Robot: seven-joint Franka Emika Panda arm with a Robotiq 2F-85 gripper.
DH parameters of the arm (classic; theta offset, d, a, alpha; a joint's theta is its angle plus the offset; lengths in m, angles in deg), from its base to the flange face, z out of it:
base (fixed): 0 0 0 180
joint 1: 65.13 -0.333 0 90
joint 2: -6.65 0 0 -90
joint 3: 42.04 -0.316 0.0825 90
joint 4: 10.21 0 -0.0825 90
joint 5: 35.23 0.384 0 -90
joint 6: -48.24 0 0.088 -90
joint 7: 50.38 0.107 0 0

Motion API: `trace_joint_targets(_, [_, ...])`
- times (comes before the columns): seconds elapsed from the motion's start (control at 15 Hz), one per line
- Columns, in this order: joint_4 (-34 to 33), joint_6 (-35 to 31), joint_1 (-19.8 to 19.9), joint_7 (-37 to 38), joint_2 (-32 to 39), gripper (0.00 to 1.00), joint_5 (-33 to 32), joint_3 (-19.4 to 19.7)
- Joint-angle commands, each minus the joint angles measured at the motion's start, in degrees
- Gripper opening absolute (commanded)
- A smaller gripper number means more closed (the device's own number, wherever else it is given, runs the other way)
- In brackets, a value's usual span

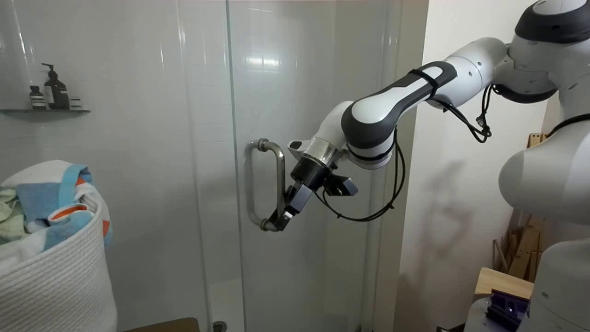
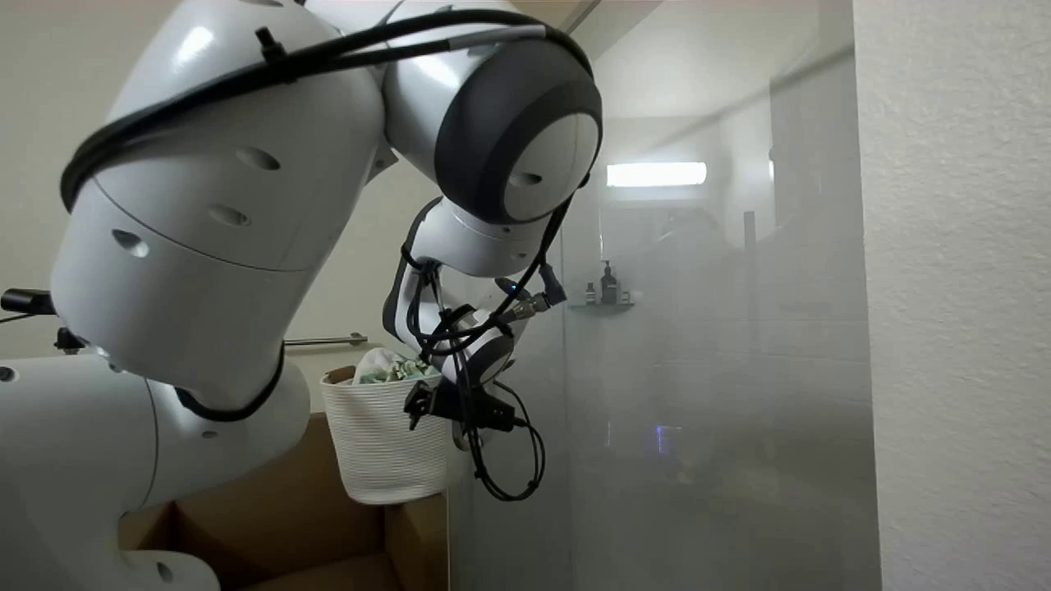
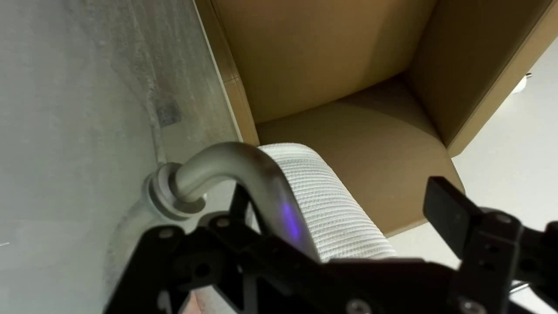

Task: Open the door

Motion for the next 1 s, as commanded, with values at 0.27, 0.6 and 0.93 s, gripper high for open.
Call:
trace_joint_targets(0.27, [3.7, 2.5, 12.6, 12.2, -4.3, 1.00, -1.2, -11.6])
trace_joint_targets(0.6, [5.8, 3.3, 26.2, 16.3, -0.8, 1.00, -4.0, -19.8])
trace_joint_targets(0.93, [4.2, 10.6, 32.2, 24.6, -3.5, 1.00, -5.1, -27.4])
